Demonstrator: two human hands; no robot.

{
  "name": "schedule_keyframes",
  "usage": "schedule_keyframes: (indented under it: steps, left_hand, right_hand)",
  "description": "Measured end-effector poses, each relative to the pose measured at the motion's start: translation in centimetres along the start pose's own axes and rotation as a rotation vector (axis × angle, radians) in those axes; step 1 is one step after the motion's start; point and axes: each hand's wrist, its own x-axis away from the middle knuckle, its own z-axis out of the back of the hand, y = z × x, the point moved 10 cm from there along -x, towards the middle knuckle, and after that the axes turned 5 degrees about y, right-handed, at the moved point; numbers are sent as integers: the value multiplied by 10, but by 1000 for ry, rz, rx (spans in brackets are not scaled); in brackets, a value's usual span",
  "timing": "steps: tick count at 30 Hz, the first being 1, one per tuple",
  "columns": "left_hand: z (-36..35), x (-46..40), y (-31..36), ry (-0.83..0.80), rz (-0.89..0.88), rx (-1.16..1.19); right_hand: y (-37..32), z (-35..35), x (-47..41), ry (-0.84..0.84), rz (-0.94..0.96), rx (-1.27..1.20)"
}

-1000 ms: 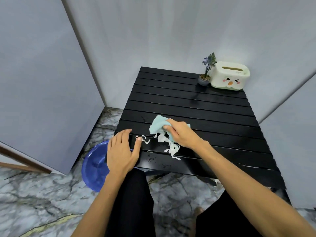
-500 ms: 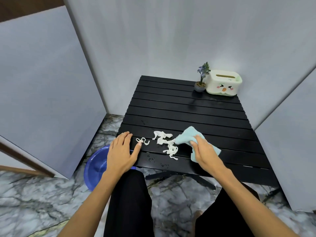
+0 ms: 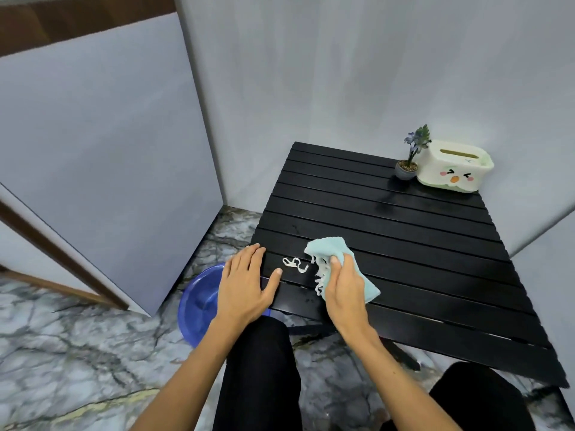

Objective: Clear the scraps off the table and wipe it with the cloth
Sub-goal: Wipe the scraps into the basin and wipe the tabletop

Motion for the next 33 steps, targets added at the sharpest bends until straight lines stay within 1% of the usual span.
schedule_keyframes:
  steps: [3,6,10,16,22,26,30,33]
  left_hand:
    - [1,-2,-19,-10,24,84]
    - [3,0,-37,-23,11,105]
    - [5,3,-77,-28,80,128]
    - [14,-2,-128,-12,202,57]
    - [10,-13,-168,-41,223,-22]
    - [-2,-15,-183,-93,235,-66]
    - [-14,-10,-188,-158,268,-86]
    - [-20,-5,-186,-206,277,-102]
  right_hand:
    - [-19,-31,-2,-13,39,-12]
    - [-35,-56,-4,-27,75,-13]
    - [-57,-85,-5,-45,119,-25]
    - [-85,-132,-10,-93,157,-44]
    - [-105,-172,-18,-167,182,-17]
    - [-118,-189,-22,-195,218,-19]
    - [-132,-193,-19,-271,256,-69]
    - [-130,-182,-16,-285,216,-143]
